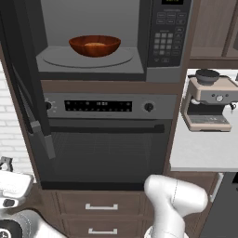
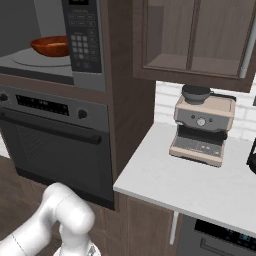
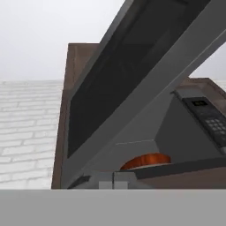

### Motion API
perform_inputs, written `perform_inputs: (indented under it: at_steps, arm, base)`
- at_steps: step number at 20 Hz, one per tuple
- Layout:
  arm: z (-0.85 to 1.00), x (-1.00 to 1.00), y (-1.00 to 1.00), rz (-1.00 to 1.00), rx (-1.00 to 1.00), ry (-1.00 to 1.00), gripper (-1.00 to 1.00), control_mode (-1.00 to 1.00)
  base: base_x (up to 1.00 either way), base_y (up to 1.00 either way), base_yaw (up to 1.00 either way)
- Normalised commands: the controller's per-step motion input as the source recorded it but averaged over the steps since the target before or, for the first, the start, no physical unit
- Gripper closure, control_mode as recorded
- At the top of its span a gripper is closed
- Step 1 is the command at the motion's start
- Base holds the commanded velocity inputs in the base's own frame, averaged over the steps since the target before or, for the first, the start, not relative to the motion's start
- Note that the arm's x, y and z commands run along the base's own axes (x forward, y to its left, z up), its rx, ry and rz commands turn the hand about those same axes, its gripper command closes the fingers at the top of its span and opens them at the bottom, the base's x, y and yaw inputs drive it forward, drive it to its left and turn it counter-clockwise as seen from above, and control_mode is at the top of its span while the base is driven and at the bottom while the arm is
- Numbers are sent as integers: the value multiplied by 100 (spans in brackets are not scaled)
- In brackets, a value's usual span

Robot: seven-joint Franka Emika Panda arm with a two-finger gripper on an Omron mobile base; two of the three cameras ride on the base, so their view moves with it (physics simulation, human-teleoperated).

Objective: Open the microwave, place the bowl with waffle inside the microwave, then close the microwave door and turn it on.

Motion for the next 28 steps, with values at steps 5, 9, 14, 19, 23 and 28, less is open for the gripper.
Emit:
perform_inputs:
  at_steps: [5,9,14,19,23,28]
  arm:
    - [0,16,31,4,10,-22,100,-100]
    - [20,7,11,2,22,-25,100,-100]
    - [49,0,0,0,36,-29,100,-100]
    - [58,1,0,0,39,-31,100,-100]
    - [55,1,0,0,35,-29,100,-100]
    - [53,0,-31,0,39,-26,100,-100]
  base:
    - [0,0,0]
    - [0,0,0]
    - [0,0,0]
    - [0,0,0]
    - [0,0,0]
    - [0,0,0]
